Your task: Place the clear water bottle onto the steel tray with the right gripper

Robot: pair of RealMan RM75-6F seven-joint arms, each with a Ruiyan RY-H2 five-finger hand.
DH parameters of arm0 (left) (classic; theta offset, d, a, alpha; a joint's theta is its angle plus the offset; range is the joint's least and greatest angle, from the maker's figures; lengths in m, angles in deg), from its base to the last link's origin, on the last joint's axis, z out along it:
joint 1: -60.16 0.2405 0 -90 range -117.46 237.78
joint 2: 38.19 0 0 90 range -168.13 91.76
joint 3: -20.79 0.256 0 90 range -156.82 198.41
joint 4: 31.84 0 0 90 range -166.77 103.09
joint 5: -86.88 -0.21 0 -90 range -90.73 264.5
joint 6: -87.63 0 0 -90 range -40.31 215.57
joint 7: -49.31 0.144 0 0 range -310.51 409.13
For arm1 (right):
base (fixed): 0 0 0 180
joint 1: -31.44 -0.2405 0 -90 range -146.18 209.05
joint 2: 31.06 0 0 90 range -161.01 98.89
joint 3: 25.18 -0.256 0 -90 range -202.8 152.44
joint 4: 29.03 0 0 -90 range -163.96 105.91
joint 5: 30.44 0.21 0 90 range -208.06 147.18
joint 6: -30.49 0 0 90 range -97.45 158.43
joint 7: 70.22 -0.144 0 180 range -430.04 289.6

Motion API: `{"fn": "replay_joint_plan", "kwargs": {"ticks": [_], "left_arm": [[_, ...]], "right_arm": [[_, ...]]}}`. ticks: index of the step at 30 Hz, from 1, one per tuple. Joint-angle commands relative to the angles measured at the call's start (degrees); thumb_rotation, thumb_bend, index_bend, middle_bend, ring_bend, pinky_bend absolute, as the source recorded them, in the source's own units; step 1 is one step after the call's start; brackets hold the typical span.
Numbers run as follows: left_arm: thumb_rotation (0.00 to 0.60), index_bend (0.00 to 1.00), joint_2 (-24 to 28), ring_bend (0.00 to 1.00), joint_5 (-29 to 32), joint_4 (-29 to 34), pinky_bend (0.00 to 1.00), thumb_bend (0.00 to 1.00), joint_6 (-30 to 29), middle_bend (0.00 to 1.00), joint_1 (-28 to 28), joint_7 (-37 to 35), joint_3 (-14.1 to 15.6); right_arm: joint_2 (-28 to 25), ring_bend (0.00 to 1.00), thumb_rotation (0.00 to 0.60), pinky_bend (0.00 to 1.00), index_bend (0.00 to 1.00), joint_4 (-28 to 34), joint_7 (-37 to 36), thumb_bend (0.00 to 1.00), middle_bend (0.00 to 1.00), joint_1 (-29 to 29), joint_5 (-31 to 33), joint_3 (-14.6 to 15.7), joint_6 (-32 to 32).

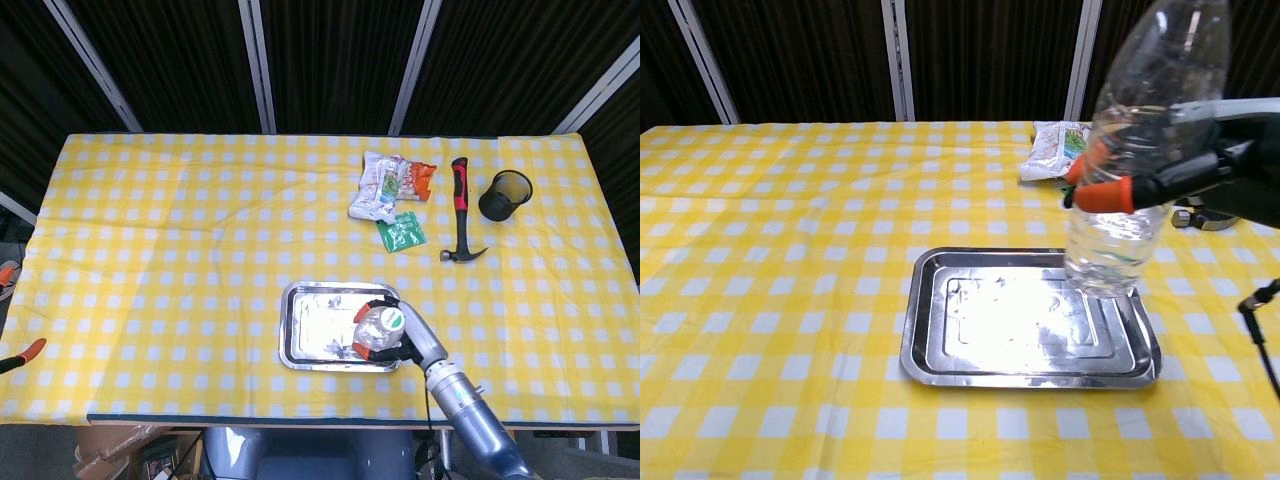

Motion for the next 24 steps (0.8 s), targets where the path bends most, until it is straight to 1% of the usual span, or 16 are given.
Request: {"fn": "replay_joint_plan", "kwargs": {"ticks": [1, 5, 8, 10, 13, 16, 19, 21, 24], "left_arm": [[0.600, 0.04, 0.2, 0.00, 0.6, -0.4, 0.00, 0.19, 0.9, 0.00, -0.3, -0.5, -0.1], [0.600, 0.04, 0.3, 0.00, 1.5, -0.9, 0.00, 0.19, 2.0, 0.00, -0.7, -1.0, -0.4], [0.600, 0.04, 0.4, 0.00, 1.8, -0.9, 0.00, 0.19, 2.2, 0.00, -0.8, -1.4, -0.5], [0.600, 0.04, 0.4, 0.00, 1.8, -1.0, 0.00, 0.19, 2.1, 0.00, -0.7, -1.3, -0.6], [0.600, 0.04, 0.3, 0.00, 1.6, -0.8, 0.00, 0.19, 2.0, 0.00, -0.7, -0.9, -0.5], [0.600, 0.04, 0.1, 0.00, 1.5, -0.6, 0.00, 0.19, 1.8, 0.00, -0.7, -0.3, -0.4], [0.600, 0.04, -0.1, 0.00, 1.5, -0.4, 0.00, 0.19, 1.6, 0.00, -0.6, 0.2, -0.4], [0.600, 0.04, -0.2, 0.00, 1.6, -0.4, 0.00, 0.19, 1.6, 0.00, -0.6, 0.4, -0.5], [0.600, 0.04, -0.3, 0.00, 1.8, -0.4, 0.00, 0.19, 1.7, 0.00, -0.6, 0.9, -0.5]], "right_arm": [[11.5, 0.28, 0.600, 0.00, 0.79, 0.2, 8.6, 0.83, 0.61, -6.3, 5.7, -1.6, -6.5], [18.7, 0.28, 0.600, 0.00, 0.79, -1.4, 14.2, 0.82, 0.61, -9.7, 10.3, -3.2, -12.3], [19.7, 0.28, 0.600, 0.00, 0.79, -1.5, 16.0, 0.83, 0.61, -9.8, 11.9, -4.0, -15.6], [18.6, 0.28, 0.600, 0.00, 0.79, -1.1, 16.1, 0.83, 0.61, -8.8, 12.1, -4.1, -16.9], [14.3, 0.28, 0.600, 0.00, 0.79, 0.2, 14.5, 0.83, 0.61, -5.9, 11.6, -3.5, -17.1], [7.8, 0.28, 0.600, 0.00, 0.79, 0.7, 11.1, 0.83, 0.61, -1.9, 10.0, -2.3, -15.2], [0.2, 0.28, 0.600, 0.00, 0.79, 0.0, 6.0, 0.83, 0.61, 2.6, 7.2, -0.8, -11.7], [-5.8, 0.28, 0.600, 0.00, 0.79, -1.5, 1.4, 0.83, 0.61, 6.1, 4.4, 0.4, -8.4], [-12.1, 0.28, 0.600, 0.00, 0.79, -6.3, -4.8, 0.83, 0.61, 10.8, 0.1, 2.0, -5.7]]}}
